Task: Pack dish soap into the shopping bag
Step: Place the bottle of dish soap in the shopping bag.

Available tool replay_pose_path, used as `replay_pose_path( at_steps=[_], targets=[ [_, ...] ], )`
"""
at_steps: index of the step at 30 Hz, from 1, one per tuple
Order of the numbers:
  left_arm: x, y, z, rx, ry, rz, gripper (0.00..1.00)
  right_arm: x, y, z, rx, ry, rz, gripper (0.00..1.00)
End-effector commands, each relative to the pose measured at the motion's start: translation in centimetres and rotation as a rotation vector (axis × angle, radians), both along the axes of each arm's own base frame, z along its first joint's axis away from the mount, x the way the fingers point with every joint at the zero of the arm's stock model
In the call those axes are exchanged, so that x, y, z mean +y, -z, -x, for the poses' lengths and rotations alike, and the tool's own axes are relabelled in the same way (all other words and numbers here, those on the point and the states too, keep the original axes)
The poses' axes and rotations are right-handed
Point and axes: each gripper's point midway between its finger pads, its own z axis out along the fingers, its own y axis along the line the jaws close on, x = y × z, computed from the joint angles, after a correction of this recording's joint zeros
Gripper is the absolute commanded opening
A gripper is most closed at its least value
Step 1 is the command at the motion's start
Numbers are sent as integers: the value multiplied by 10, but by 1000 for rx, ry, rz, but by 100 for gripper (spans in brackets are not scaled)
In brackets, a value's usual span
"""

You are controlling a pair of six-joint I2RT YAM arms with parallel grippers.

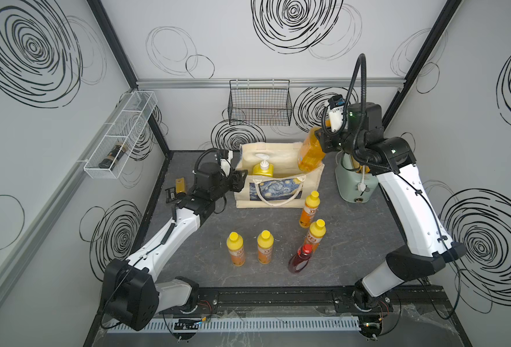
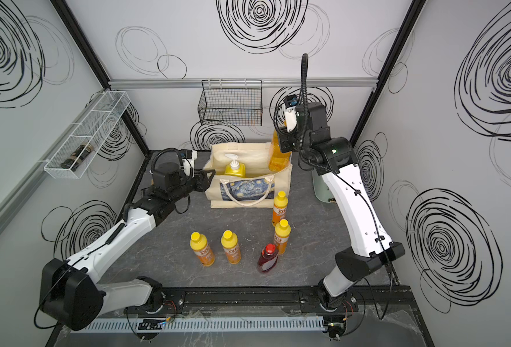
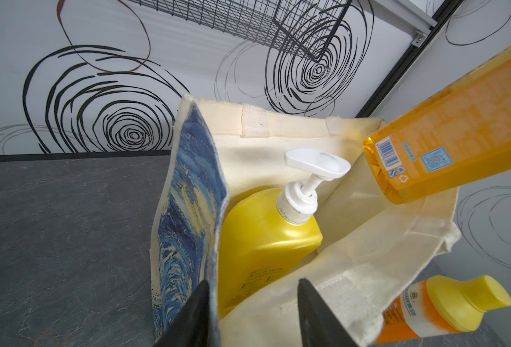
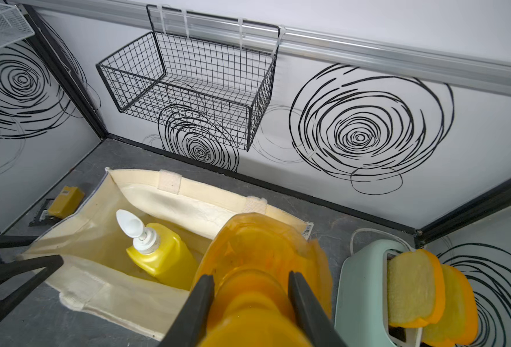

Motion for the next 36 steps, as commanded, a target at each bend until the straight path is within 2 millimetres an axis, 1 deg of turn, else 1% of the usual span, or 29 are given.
replay_pose_path(
  at_steps=[1, 8, 14, 16, 19, 30, 32, 36],
  targets=[
    [0, -20, -2, -53, -8, 15, 48, 13, -64, -1, -246, -69, -95, 0],
    [3, -21, -2, -58, -18, 16, 41, 16, -21, -7, -195, -80, -47, 0],
    [5, -22, -1, -64, -26, 18, 30, 11, 16, -16, -136, -41, 4, 0],
    [6, -23, -1, -64, -27, 18, 27, 10, 27, -18, -121, -32, 8, 0],
    [6, -23, -1, -65, -29, 18, 25, 9, 46, -23, -89, -22, 13, 0],
    [7, -23, -1, -63, -30, 17, 25, 11, 107, -40, 22, -11, 28, 0],
    [7, -23, -1, -63, -29, 17, 27, 12, 119, -42, 44, -12, 31, 0],
    [7, -25, 0, -68, -30, 17, 34, 12, 140, -46, 82, -9, 41, 1]
  ],
)
